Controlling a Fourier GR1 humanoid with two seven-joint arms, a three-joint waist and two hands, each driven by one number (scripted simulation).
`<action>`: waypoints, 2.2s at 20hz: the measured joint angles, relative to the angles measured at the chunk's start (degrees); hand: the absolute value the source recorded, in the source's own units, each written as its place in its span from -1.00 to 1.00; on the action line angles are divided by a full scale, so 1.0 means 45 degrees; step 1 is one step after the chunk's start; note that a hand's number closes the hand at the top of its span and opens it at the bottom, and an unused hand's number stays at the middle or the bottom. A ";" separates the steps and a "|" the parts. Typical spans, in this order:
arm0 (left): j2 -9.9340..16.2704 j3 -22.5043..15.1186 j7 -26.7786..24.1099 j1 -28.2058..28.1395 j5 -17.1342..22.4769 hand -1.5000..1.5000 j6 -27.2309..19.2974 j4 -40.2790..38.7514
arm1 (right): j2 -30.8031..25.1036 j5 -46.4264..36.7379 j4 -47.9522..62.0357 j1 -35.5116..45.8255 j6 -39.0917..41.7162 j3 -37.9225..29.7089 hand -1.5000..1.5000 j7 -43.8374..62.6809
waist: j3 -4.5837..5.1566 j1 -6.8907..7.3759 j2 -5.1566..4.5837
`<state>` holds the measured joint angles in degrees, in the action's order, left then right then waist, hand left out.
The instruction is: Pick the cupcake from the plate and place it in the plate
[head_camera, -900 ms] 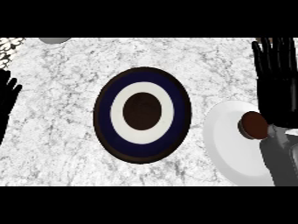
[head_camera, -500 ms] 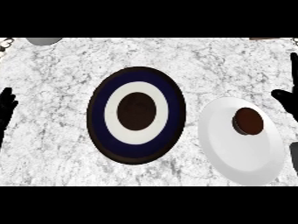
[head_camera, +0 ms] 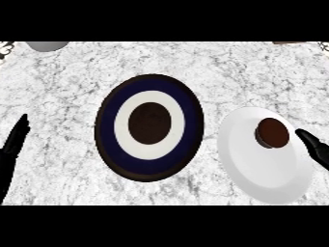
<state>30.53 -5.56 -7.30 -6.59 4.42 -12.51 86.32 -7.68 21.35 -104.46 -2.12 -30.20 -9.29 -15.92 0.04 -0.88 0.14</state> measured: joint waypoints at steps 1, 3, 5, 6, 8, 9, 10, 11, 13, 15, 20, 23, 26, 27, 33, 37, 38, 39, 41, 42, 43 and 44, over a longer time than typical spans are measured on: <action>-0.0145 -0.0113 0.0119 0.0022 -0.0189 0.00 -0.0092 0.0100 | -0.0082 -0.0100 -0.0520 -0.0450 0.0053 0.0100 -1.00 0.0198 | -0.0005 0.0015 -0.0001; -0.0321 -0.0148 0.0011 0.0064 -0.0385 0.00 -0.0123 -0.0025 | -0.0345 -0.0303 -0.1119 -0.1228 0.0389 0.0423 -1.00 0.0605 | -0.0002 0.0033 -0.0002; -0.0367 -0.0141 0.0007 0.0048 -0.0475 0.00 -0.0126 -0.0061 | -0.1052 -0.0643 -0.1651 -0.1831 0.0645 0.0686 -1.00 0.1467 | 0.0004 0.0045 -0.0003; -0.0370 -0.0127 -0.0008 0.0050 -0.0478 0.00 -0.0100 -0.0051 | -0.1555 -0.0782 -0.1845 -0.2123 0.0833 0.0699 -1.00 0.1971 | 0.0008 0.0044 -0.0002; -0.0367 -0.0088 -0.0151 0.0004 -0.0486 0.00 -0.0021 -0.0109 | -0.2410 -0.1281 -0.1902 -0.2513 0.1172 0.0921 -1.00 0.2740 | 0.0013 0.0101 -0.0015; -0.0471 -0.0152 -0.0081 0.0141 -0.0597 0.00 -0.0118 -0.0151 | -0.2899 -0.1410 -0.1908 -0.2570 0.1361 0.0915 -1.00 0.3257 | 0.0013 0.0102 -0.0026; -0.0517 -0.0187 -0.0062 0.0117 -0.0647 0.00 -0.0144 -0.0109 | -0.3343 -0.1591 -0.1906 -0.2676 0.1535 0.0944 -1.00 0.3716 | 0.0014 0.0130 -0.0029; -0.0448 -0.0099 -0.0015 0.0215 -0.0585 0.00 -0.0033 -0.0199 | -0.3827 -0.1758 -0.1971 -0.2756 0.1693 0.0945 -1.00 0.4269 | 0.0016 0.0133 -0.0037; -0.0455 -0.0079 0.0093 0.0218 -0.0546 0.00 0.0069 -0.0093 | -0.4689 -0.1903 -0.2107 -0.2885 0.2031 0.0801 -1.00 0.5381 | 0.0014 0.0158 -0.0034; -0.0627 -0.0106 -0.0066 0.0252 -0.0685 0.00 -0.0008 -0.0251 | -0.5307 -0.2091 -0.2124 -0.2773 0.2271 0.0877 -1.00 0.6498 | 0.0016 0.0191 -0.0040; -0.0733 -0.0008 -0.0155 0.0335 -0.0805 0.00 0.0205 -0.0401 | -0.6471 -0.2051 -0.1235 -0.1990 0.3496 0.0938 -1.00 0.8286 | 0.0004 0.0264 -0.0051; -0.0812 0.0022 -0.0188 0.0172 -0.0934 0.00 0.0225 -0.0273 | -0.7070 -0.1849 -0.0479 -0.1081 0.4371 0.1031 -1.00 0.9288 | -0.0001 0.0332 -0.0053; -0.0824 0.0173 -0.0001 0.0326 -0.0926 0.00 0.0416 -0.0230 | -0.7354 -0.1792 0.0218 -0.0313 0.5222 0.1270 -1.00 0.9933 | -0.0004 0.0345 -0.0055; -0.0771 0.0280 0.0096 0.0499 -0.0905 0.00 0.0527 -0.0284 | -0.7378 -0.1900 0.0373 0.0001 0.5400 0.1470 -1.00 1.0191 | -0.0006 0.0339 -0.0057; -0.1065 0.0416 -0.0217 0.0455 -0.1198 0.00 0.0611 -0.0626 | -0.7537 -0.2569 0.2128 0.0988 0.7091 0.2303 -1.00 1.0292 | -0.0008 0.0328 -0.0055; -0.1211 0.0723 -0.0327 0.0666 -0.1345 0.00 0.0822 -0.0964 | -0.7179 -0.3103 0.2921 0.1311 0.7968 0.2541 -1.00 1.0009 | -0.0008 0.0277 -0.0047; -0.1125 0.0905 -0.0364 0.0569 -0.1305 0.00 0.0994 -0.0888 | -0.7003 -0.3235 0.3223 0.1501 0.8114 0.2519 -1.00 0.9921 | -0.0010 0.0279 -0.0047; -0.1181 0.0896 -0.0179 0.0433 -0.1376 0.00 0.1003 -0.0550 | -0.6909 -0.3345 0.3488 0.1464 0.8321 0.2457 -1.00 0.9650 | -0.0009 0.0278 -0.0041; -0.1363 0.0926 -0.0094 0.0336 -0.1577 0.00 0.1035 -0.0367 | -0.6545 -0.3692 0.3845 0.1605 0.8593 0.2516 -1.00 0.9469 | -0.0012 0.0265 -0.0038; -0.1392 0.0965 0.0102 0.0424 -0.1650 0.00 0.1067 -0.0233 | -0.6370 -0.3868 0.4176 0.1788 0.8724 0.2563 -1.00 0.9349 | -0.0011 0.0267 -0.0037; -0.1462 0.1083 0.0100 0.0421 -0.1720 0.00 0.1135 -0.0224 | -0.6213 -0.3988 0.4164 0.1843 0.8882 0.2504 -1.00 0.9443 | -0.0014 0.0257 -0.0037; -0.1509 0.1189 0.0007 0.0351 -0.1752 0.00 0.1217 -0.0226 | -0.6161 -0.3969 0.4288 0.1968 0.9165 0.2378 -1.00 0.9434 | -0.0014 0.0254 -0.0035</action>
<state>23.74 -0.21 -7.27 -5.01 -3.46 -7.03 85.30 -35.41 3.48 -85.16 6.73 11.04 1.41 26.54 -0.02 0.27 -0.02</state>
